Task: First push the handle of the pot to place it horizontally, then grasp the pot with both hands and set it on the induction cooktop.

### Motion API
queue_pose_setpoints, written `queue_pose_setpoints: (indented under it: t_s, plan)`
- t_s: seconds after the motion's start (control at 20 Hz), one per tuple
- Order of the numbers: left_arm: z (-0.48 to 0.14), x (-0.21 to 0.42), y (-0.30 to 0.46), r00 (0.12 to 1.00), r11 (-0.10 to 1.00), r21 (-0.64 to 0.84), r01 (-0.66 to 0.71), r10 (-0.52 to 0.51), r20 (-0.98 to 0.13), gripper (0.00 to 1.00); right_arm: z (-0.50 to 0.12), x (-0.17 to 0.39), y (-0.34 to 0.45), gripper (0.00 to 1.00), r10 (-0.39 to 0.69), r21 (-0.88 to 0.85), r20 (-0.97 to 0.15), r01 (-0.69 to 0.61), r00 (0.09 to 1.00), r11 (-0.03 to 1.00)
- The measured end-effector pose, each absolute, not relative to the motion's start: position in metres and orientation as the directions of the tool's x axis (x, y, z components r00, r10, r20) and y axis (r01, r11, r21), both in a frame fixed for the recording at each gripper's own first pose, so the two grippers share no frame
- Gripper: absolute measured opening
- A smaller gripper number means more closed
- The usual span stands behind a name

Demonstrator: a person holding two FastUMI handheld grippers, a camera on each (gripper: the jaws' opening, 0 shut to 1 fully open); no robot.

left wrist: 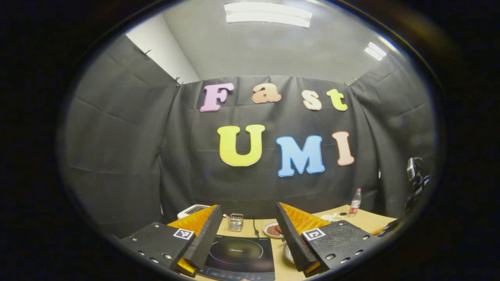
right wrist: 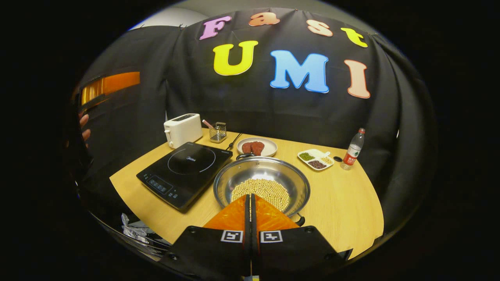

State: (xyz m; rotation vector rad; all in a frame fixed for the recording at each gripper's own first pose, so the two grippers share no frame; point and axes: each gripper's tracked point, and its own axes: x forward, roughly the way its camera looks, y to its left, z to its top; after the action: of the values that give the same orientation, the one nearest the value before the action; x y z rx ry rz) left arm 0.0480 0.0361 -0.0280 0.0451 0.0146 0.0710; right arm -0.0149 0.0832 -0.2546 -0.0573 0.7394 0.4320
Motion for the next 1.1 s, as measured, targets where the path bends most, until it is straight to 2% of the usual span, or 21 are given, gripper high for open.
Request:
queue_pose_setpoints:
  t_s: [0.25,0.65,0.8,0.85,0.9,1.1]
  plan:
    - [-0.032,0.058,0.031,0.994,0.992,0.066,-0.108,0.11,-0.025,0.85,-0.302,-0.025,0.083,0.02,0.398,0.123,-0.743,-0.476,0.538,0.871]
    - [-0.039,0.062,0.023,0.987,0.985,0.092,-0.148,0.152,-0.042,0.85,-0.361,-0.045,0.068,0.02,0.4,0.163,-0.837,-0.528,0.373,0.833]
    - [-0.041,0.064,0.022,0.985,0.982,0.099,-0.163,0.168,-0.045,0.85,-0.374,-0.042,0.064,0.0,0.393,0.175,-0.854,-0.522,0.342,0.835]
    - [-0.041,0.064,0.021,0.984,0.981,0.102,-0.167,0.172,-0.047,0.82,-0.377,-0.04,0.062,0.02,0.387,0.171,-0.858,-0.523,0.338,0.835]
    - [-0.042,0.064,0.021,0.983,0.98,0.106,-0.17,0.175,-0.048,0.88,-0.38,-0.036,0.058,0.02,0.379,0.166,-0.863,-0.523,0.334,0.836]
    - [-0.043,0.067,0.017,0.982,0.977,0.115,-0.177,0.184,-0.048,0.88,-0.386,-0.034,0.049,0.0,0.377,0.185,-0.871,-0.5,0.315,0.846]
